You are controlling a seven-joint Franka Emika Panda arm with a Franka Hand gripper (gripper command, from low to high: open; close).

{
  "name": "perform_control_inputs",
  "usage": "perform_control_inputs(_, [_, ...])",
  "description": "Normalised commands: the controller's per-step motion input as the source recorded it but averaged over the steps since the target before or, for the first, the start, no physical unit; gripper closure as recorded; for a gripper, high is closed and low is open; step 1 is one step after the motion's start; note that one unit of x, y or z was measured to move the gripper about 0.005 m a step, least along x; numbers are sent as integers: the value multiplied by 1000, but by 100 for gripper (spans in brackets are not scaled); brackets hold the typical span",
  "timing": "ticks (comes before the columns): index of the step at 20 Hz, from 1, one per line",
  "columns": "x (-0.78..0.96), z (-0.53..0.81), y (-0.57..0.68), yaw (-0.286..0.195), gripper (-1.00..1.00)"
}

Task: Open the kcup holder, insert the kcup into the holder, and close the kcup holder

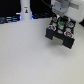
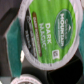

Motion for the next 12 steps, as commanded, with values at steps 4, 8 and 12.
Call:
perform_control_inputs(4, [106,152,161,56,-100])
perform_control_inputs(8, [151,326,78,87,-100])
perform_control_inputs(12, [170,439,-19,100,-100])
